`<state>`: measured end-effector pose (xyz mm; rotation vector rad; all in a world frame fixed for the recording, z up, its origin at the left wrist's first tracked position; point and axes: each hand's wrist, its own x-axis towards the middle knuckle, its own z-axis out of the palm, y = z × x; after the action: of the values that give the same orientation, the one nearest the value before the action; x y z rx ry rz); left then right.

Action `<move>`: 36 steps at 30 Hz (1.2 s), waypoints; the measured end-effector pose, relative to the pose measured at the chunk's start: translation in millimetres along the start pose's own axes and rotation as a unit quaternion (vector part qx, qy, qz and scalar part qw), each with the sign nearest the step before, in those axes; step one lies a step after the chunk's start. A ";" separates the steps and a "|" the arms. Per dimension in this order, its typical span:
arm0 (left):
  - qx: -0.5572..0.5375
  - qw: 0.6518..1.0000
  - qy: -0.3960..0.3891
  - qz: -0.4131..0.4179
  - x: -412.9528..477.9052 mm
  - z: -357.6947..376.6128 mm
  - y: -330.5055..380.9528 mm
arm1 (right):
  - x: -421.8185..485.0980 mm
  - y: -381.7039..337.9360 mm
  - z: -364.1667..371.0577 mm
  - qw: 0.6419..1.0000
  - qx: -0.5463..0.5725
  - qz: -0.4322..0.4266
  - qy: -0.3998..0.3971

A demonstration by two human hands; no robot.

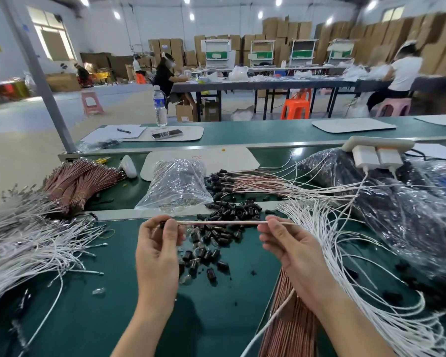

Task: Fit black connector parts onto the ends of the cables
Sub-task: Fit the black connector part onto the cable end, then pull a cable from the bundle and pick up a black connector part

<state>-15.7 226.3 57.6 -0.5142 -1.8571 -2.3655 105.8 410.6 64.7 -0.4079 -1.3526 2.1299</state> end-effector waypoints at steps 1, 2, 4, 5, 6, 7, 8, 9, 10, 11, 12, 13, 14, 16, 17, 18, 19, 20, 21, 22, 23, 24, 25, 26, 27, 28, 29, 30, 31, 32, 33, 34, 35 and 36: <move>-0.005 1.000 -0.009 0.002 1.1 0.2 4.8 | 2.3 -10.1 -0.7 1.000 -0.021 -0.014 -0.012; -0.010 1.000 -0.017 0.002 3.0 1.8 10.2 | 5.2 -21.2 -1.2 0.998 -0.042 -0.027 -0.023; -0.027 0.999 -0.022 -0.005 11.0 7.4 23.6 | 12.0 -46.7 -2.8 0.995 -0.080 -0.045 -0.043; -0.036 0.999 -0.022 -0.013 16.9 10.8 30.3 | 16.7 -59.3 -4.6 0.993 -0.096 -0.050 -0.050; -0.045 0.998 -0.026 -0.023 23.6 15.3 36.8 | 22.8 -72.2 -6.3 0.991 -0.112 -0.054 -0.057; -0.049 0.998 -0.035 -0.031 31.9 21.5 42.7 | 31.1 -84.2 -7.8 0.988 -0.130 -0.059 -0.056; -0.048 0.997 -0.045 -0.035 41.0 29.8 48.4 | 41.0 -96.4 -7.8 0.986 -0.148 -0.067 -0.048; -0.043 0.997 -0.054 -0.037 51.9 40.5 53.4 | 53.8 -107.6 -7.8 0.982 -0.166 -0.076 -0.038; -0.036 0.997 -0.060 -0.042 64.6 53.2 57.6 | 69.4 -118.2 -7.5 0.980 -0.179 -0.077 -0.034; -0.025 0.996 -0.069 -0.056 79.6 67.5 59.5 | 85.9 -128.4 -7.9 0.980 -0.189 -0.055 -0.034; -0.004 0.993 -0.086 -0.082 94.3 81.2 60.5 | 100.0 -137.2 -8.9 0.979 -0.203 -0.002 -0.039; 0.036 0.987 -0.103 -0.120 107.0 92.4 60.1 | 111.4 -142.1 -12.3 0.969 -0.235 0.065 -0.044; 0.091 0.975 -0.120 -0.166 116.5 99.7 56.4 | 118.1 -143.1 -17.5 0.949 -0.282 0.130 -0.050; 0.196 0.941 -0.159 -0.224 123.2 99.8 43.5 | 121.5 -132.5 -35.0 0.899 -0.384 0.204 -0.055; 0.236 0.929 -0.179 -0.223 120.6 94.8 36.4 | 119.5 -124.0 -44.5 0.885 -0.413 0.209 -0.051; 0.269 0.919 -0.199 -0.209 115.0 87.7 28.5 | 116.7 -115.2 -53.5 0.882 -0.423 0.204 -0.047; 0.290 0.911 -0.223 -0.192 108.2 80.8 21.1 | 113.8 -106.3 -61.0 0.885 -0.420 0.194 -0.043; 0.301 0.901 -0.255 -0.182 99.6 74.3 15.9 | 110.0 -98.2 -67.1 0.892 -0.411 0.185 -0.034; 0.311 0.884 -0.297 -0.180 90.2 69.8 12.9 | 105.9 -91.4 -71.3 0.899 -0.399 0.179 -0.022; 0.325 0.861 -0.346 -0.185 79.6 66.4 11.1 | 102.2 -85.6 -73.3 0.905 -0.388 0.176 -0.011; 0.345 0.827 -0.400 -0.193 67.7 64.1 9.6 | 99.4 -79.9 -74.1 0.909 -0.380 0.175 -0.004; 0.371 0.784 -0.456 -0.200 55.8 64.0 8.8 | 96.9 -75.0 -73.2 0.912 -0.373 0.173 0.000; 0.400 0.736 -0.508 -0.203 44.0 66.1 9.4 | 94.0 -72.3 -70.7 0.913 -0.369 0.173 0.001; 0.431 0.689 -0.548 -0.199 32.1 70.1 11.3 | 90.7 -70.9 -67.7 0.913 -0.369 0.174 0.001; 0.460 0.653 -0.570 -0.192 20.0 75.6 13.9 | 87.7 -69.6 -65.1 0.912 -0.370 0.175 0.000; 0.482 0.633 -0.578 -0.184 8.8 80.9 15.8 | 84.9 -68.5 -62.7 0.912 -0.369 0.178 -0.003; 0.497 0.625 -0.576 -0.174 -2.2 86.5 17.3 | 81.4 -67.1 -60.1 0.912 -0.369 0.181 -0.007; 0.513 0.622 -0.569 -0.160 -13.1 91.5 18.9 | 78.1 -65.9 -57.3 0.911 -0.368 0.184 -0.010; 0.529 0.621 -0.560 -0.145 -23.0 95.9 21.2 | 75.4 -64.4 -54.9 0.910 -0.370 0.186 -0.013; 0.542 0.619 -0.554 -0.129 -32.2 99.6 22.6 | 72.3 -62.5 -52.7 0.908 -0.373 0.189 -0.015; 0.554 0.615 -0.549 -0.113 -39.8 103.0 23.6 | 68.8 -61.2 -50.8 0.906 -0.377 0.191 -0.018; 0.564 0.612 -0.546 -0.098 -45.9 105.9 24.2 | 65.1 -59.9 -48.9 0.905 -0.381 0.191 -0.020; 0.573 0.609 -0.542 -0.085 -50.9 108.5 24.7 | 61.5 -58.5 -48.1 0.905 -0.381 0.190 -0.021; 0.582 0.607 -0.536 -0.078 -54.8 111.1 25.1 | 58.0 -56.8 -47.8 0.906 -0.380 0.187 -0.021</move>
<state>65.5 318.8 86.1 -1.6879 -3.2562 -0.1118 103.3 498.8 97.4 -0.9981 -2.2602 1.7959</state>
